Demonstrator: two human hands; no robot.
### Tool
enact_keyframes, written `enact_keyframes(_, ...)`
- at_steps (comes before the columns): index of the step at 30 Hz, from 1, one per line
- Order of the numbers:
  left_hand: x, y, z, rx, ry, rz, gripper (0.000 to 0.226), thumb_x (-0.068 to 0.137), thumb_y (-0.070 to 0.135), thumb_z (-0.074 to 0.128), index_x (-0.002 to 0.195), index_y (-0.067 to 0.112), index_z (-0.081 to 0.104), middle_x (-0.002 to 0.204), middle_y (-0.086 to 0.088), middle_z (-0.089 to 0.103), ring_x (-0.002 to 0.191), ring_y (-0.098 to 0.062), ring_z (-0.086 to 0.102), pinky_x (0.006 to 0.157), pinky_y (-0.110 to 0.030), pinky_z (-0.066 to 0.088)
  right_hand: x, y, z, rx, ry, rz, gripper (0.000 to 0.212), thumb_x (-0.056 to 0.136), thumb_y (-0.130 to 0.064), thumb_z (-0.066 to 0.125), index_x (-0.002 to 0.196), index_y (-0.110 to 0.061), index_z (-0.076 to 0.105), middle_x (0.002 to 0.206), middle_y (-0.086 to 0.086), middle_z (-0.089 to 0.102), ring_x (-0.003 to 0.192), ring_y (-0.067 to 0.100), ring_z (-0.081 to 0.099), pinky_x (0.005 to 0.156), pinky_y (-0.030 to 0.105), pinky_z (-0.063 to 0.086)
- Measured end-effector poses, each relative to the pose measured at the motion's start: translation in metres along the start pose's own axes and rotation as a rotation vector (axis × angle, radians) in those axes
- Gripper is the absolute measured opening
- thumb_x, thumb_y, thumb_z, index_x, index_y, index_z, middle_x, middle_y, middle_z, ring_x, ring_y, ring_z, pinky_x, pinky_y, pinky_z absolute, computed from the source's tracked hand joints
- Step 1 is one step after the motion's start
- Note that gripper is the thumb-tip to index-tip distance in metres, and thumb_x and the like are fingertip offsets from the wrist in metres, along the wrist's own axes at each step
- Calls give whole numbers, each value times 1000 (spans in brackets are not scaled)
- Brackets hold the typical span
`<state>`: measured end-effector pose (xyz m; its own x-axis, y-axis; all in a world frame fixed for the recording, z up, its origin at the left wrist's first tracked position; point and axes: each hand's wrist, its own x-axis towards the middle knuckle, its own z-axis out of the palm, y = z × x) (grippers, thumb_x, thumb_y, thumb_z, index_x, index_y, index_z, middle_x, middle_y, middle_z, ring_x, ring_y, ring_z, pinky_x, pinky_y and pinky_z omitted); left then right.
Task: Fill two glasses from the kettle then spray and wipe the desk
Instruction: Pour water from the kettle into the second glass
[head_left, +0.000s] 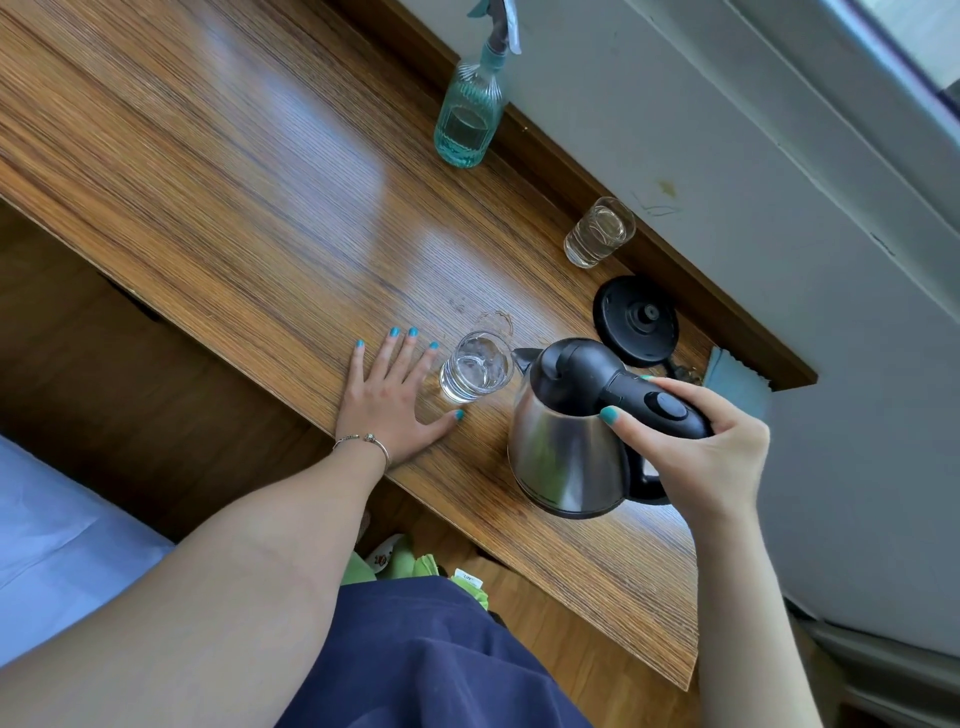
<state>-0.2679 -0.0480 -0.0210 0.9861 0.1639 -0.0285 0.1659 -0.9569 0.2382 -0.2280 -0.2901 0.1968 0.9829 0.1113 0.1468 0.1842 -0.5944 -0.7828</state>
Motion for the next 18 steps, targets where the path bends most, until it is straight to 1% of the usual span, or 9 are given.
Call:
enact_keyframes(2, 0, 1, -1, 2, 0, -1, 93, 82, 85, 13, 156, 29, 15, 164, -2, 14, 151, -22, 6, 120, -53, -1, -4, 4, 1, 38, 38, -2, 44, 57, -17, 94, 83, -44, 72, 82, -25, 73, 75, -6, 69, 67, 8, 52)
enact_keyframes(7, 0, 0, -2, 13, -9, 5, 93, 82, 85, 14, 156, 29, 14, 164, -3, 13, 151, -23, 6, 119, -53, -1, -15, 19, 2, 168, 127, 59, 39, 60, -16, 91, 85, -41, 73, 84, -20, 75, 80, -1, 71, 68, 12, 55)
enact_keyframes(9, 0, 1, -3, 23, -11, 10, 92, 82, 85, 15, 156, 30, 13, 164, -4, 12, 151, -24, 6, 120, -54, -1, -18, 26, 1, 235, 151, 90, 40, 61, -10, 90, 86, -37, 75, 85, -15, 76, 80, 3, 72, 68, 15, 56)
enact_keyframes(12, 0, 0, -2, 63, -22, 12, 92, 82, 85, 10, 156, 30, 6, 165, -4, 7, 151, -24, 2, 120, -54, 0, -24, 38, -3, 357, 182, 197, 40, 61, -1, 87, 84, -32, 78, 83, -10, 76, 78, 6, 73, 65, 16, 56)
enact_keyframes(16, 1, -1, 2, 96, -41, 8, 91, 82, 85, 4, 155, 31, -2, 165, -4, 1, 151, -23, -4, 119, -55, -3, -27, 45, -8, 419, 170, 276, 42, 57, -5, 87, 84, -36, 79, 83, -11, 76, 78, 4, 73, 63, 14, 55)
enact_keyframes(18, 2, -1, 3, 108, -44, 11, 91, 82, 85, 5, 155, 31, -4, 165, -4, 0, 151, -23, -5, 119, -55, -4, -27, 48, -8, 440, 143, 299, 40, 60, -5, 84, 85, -35, 78, 85, -12, 75, 79, 3, 72, 61, 13, 55)
